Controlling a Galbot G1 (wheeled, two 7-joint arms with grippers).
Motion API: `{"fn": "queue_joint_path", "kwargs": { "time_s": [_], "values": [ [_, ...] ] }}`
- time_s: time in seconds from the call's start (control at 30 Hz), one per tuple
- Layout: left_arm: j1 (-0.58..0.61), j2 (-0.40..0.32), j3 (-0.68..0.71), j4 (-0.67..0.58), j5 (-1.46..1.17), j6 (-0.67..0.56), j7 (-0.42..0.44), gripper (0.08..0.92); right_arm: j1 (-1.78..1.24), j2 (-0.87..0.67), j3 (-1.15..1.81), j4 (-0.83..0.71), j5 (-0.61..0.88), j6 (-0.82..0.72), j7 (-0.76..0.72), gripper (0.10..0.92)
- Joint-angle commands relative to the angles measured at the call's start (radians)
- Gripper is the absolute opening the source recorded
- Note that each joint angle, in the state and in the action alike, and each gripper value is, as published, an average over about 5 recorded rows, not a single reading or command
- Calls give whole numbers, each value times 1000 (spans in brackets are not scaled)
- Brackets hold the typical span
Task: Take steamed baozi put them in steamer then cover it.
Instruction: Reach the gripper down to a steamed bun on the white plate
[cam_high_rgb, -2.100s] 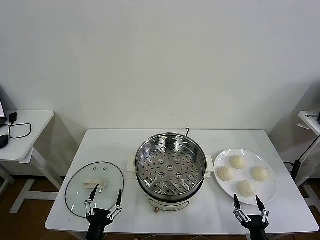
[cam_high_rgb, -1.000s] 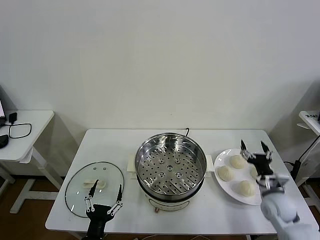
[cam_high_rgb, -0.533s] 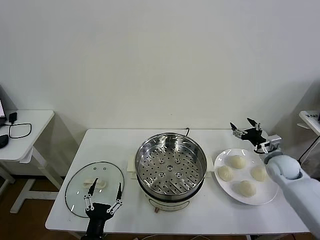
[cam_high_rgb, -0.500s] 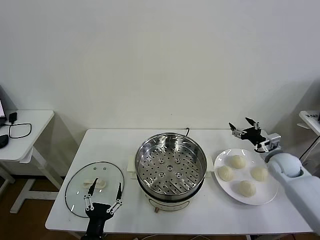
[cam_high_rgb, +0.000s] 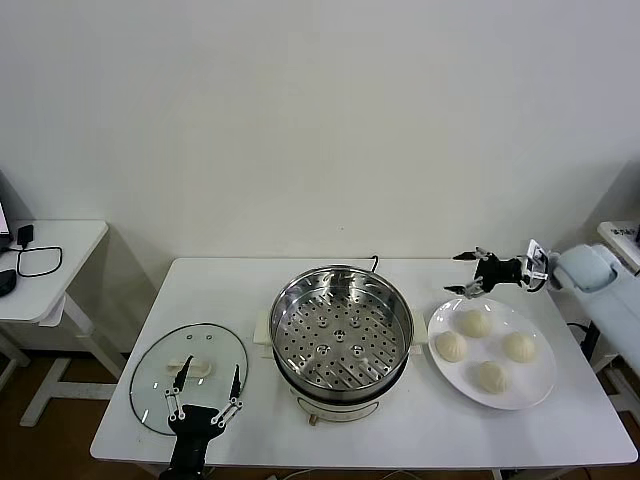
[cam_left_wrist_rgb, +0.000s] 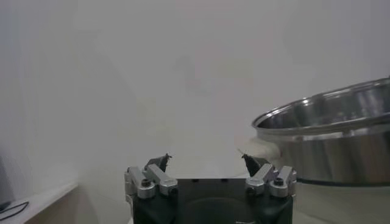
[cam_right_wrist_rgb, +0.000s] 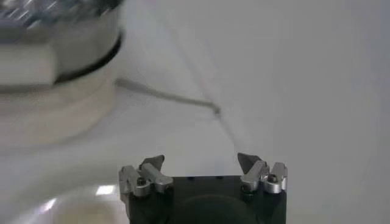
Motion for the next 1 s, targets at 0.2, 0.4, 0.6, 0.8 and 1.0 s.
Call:
{"fn": "queue_joint_path", "kwargs": {
  "time_s": [0.2,0.4,0.6,0.8,1.0],
  "values": [
    [5,-6,-11,1,0,-2,-2,823,123,96,-164,-124,-350,44,-155,823],
    [5,-7,-11,6,0,-1,-3,823,91,129,-147,-156,-396,52,-98,823],
    [6,-7,-14,10,0,-2,-4,823,74,151,-134,-184,-416,59,-81,823],
    [5,-6,-16,15,0,-2,-4,823,52,170,-115,-204,-431,68,-69,823],
    [4,-4,-19,17,0,-3,-5,823,40,182,-109,-211,-438,70,-63,822]
  ]
}}
